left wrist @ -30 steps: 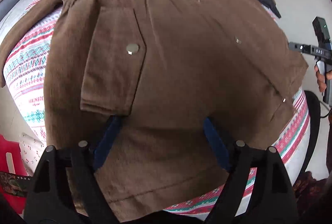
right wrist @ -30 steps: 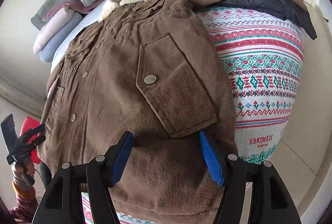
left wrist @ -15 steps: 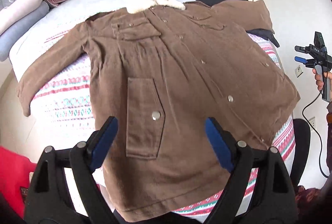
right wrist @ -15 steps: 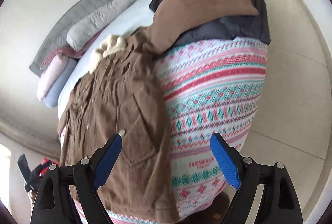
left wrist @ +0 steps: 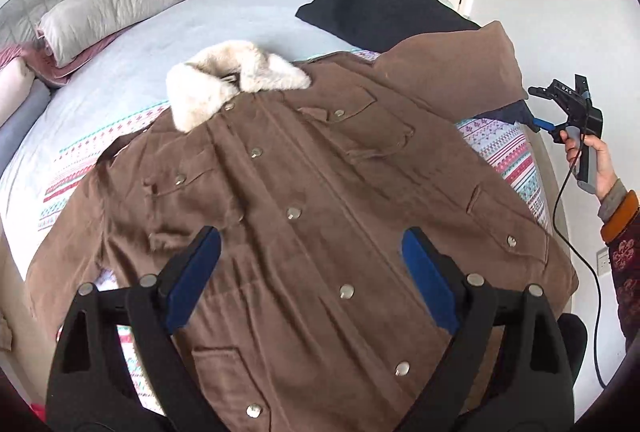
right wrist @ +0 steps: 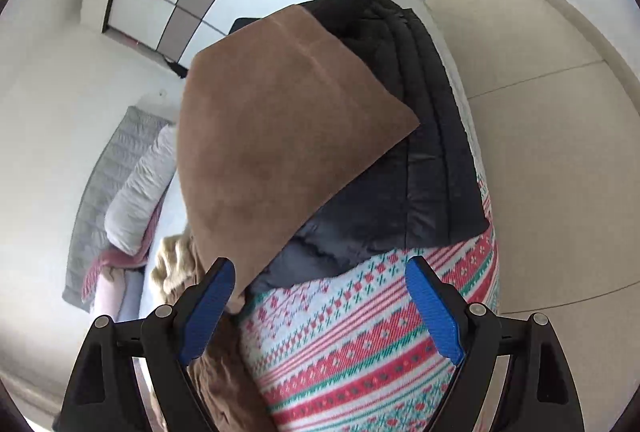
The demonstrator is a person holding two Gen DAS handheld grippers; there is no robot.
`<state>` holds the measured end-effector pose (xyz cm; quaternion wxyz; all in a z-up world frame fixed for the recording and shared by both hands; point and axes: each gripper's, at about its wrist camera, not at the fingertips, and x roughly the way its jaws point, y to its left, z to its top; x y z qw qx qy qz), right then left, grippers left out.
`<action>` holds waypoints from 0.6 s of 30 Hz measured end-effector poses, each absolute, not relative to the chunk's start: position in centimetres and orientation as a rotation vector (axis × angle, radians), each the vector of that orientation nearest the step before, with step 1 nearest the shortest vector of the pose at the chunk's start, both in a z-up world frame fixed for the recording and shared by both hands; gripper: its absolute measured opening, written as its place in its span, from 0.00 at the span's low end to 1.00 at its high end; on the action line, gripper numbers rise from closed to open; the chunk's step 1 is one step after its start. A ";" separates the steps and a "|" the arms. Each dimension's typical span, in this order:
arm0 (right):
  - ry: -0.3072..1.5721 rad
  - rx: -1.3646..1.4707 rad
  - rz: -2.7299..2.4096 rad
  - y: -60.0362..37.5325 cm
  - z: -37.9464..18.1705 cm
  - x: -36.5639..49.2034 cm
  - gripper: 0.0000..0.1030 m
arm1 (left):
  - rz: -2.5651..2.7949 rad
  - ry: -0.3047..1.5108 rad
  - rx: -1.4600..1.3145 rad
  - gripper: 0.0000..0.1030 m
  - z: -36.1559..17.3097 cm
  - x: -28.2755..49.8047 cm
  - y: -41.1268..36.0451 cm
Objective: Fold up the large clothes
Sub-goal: 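Grasp a jacket sleeve with the right gripper and fold it across the body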
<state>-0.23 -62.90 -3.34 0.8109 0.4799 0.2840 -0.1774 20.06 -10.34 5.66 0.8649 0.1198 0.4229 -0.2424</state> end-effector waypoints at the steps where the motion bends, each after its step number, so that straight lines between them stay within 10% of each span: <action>1: 0.577 1.058 -0.385 -63.7 -3.9 0.1 0.86 | -0.534 0.876 0.256 0.89 5.2 21.1 -12.0; 6: 0.452 1.087 -0.422 -65.1 -4.6 2.1 0.84 | -0.628 0.853 0.285 0.89 1.9 26.1 -20.4; 8: 0.413 1.053 -0.431 -64.8 -4.1 2.7 0.56 | -0.659 0.839 0.274 0.86 0.7 27.8 -23.3; 10: 0.395 1.055 -0.390 -64.7 -3.5 3.4 0.07 | -0.674 0.838 0.257 0.77 -0.1 29.4 -25.7; 18: 0.212 0.943 -0.305 -65.6 4.5 3.1 0.04 | -0.871 0.913 -0.067 0.23 -4.3 33.7 -30.7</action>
